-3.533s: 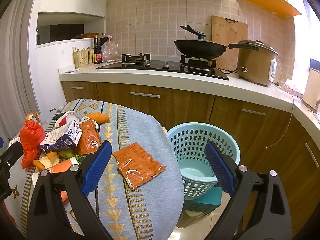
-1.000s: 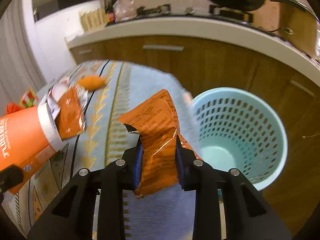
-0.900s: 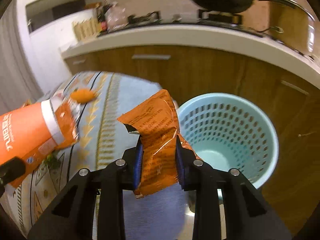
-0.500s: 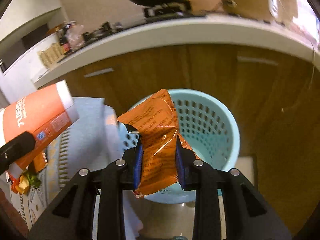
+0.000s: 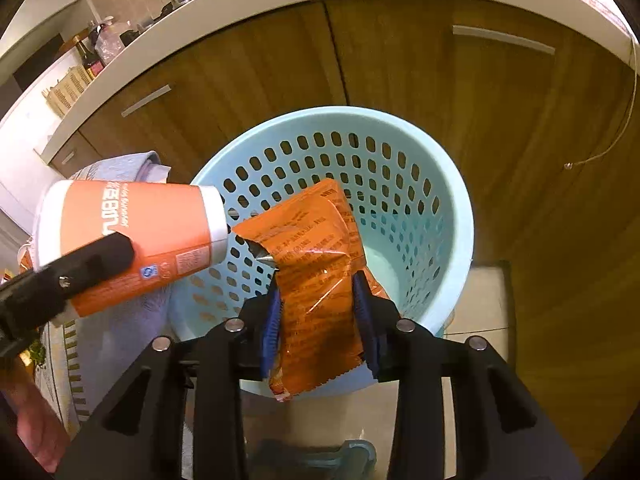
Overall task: Collect trash
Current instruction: 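Carry both items over the blue basket and open both tools to drop them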
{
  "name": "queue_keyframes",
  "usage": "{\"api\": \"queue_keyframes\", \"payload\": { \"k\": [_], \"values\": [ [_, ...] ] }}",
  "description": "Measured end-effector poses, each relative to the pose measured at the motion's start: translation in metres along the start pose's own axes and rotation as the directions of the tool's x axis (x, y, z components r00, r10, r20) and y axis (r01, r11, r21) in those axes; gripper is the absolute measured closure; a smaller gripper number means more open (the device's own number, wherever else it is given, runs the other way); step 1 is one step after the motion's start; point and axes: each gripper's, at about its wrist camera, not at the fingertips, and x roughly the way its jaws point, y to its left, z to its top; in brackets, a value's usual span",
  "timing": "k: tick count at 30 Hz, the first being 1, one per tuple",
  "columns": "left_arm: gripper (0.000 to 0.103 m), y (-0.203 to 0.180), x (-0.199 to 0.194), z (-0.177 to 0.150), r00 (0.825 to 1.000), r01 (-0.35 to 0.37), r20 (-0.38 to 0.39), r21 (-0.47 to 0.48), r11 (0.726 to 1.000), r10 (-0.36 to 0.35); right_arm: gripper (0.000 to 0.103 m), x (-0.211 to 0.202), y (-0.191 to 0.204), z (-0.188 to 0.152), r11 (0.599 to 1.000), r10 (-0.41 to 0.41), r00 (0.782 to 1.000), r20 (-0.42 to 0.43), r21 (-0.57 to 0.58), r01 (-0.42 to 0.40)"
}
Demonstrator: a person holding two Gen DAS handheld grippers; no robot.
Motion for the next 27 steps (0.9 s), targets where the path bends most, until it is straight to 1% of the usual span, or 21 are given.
{"api": "queue_keyframes", "payload": {
  "k": [1, 2, 4, 5, 7, 9, 14, 19, 23, 27],
  "values": [
    [0.099, 0.001, 0.002, -0.001, 1.000, -0.005, -0.007, -0.004, 1.000, 0.005, 0.059, 0.000, -0.001, 0.000, 1.000, 0.001, 1.000, -0.001, 0.001, -0.001],
    [0.094, 0.002, 0.003, -0.001, 1.000, -0.020, -0.012, -0.005, 1.000, 0.020, 0.052, 0.000, 0.000, 0.000, 1.000, 0.000, 1.000, 0.004, 0.003, 0.000],
    [0.080, 0.000, 0.004, -0.002, 1.000, -0.030, -0.008, 0.000, 1.000, 0.030, 0.052, -0.002, 0.001, -0.001, 1.000, -0.004, 1.000, 0.016, 0.003, 0.004],
    [0.078, 0.000, 0.002, -0.002, 0.999, -0.041, -0.002, 0.005, 0.999, 0.041, 0.051, -0.003, 0.001, -0.001, 1.000, -0.005, 1.000, 0.019, 0.003, 0.005],
    [0.067, 0.001, -0.002, -0.003, 0.999, -0.051, 0.003, 0.008, 0.999, 0.051, 0.050, -0.005, 0.000, -0.001, 1.000, -0.002, 1.000, 0.024, 0.011, 0.001],
    [0.066, 0.004, -0.008, -0.004, 0.998, -0.054, 0.013, 0.002, 0.999, 0.054, 0.049, -0.008, 0.000, -0.002, 1.000, -0.001, 0.999, 0.033, 0.015, 0.000],
    [0.066, 0.009, -0.021, -0.006, 0.997, -0.063, 0.037, -0.020, 0.998, 0.064, 0.049, -0.017, 0.003, -0.004, 1.000, 0.002, 0.999, 0.049, 0.016, -0.003],
    [0.066, 0.011, -0.042, -0.013, 0.995, -0.066, 0.079, -0.034, 0.997, 0.068, 0.049, -0.031, 0.015, -0.006, 1.000, 0.010, 0.997, 0.074, -0.011, -0.010],
    [0.066, 0.010, -0.065, -0.021, 0.990, -0.075, 0.121, -0.042, 0.996, 0.079, 0.049, -0.048, 0.035, -0.009, 0.998, 0.033, 0.994, 0.107, -0.049, -0.028],
    [0.066, 0.012, -0.103, -0.035, 0.977, -0.097, 0.186, -0.055, 0.994, 0.106, 0.049, -0.065, 0.061, -0.014, 0.993, 0.066, 0.988, 0.137, -0.102, -0.052]
  ]
}}
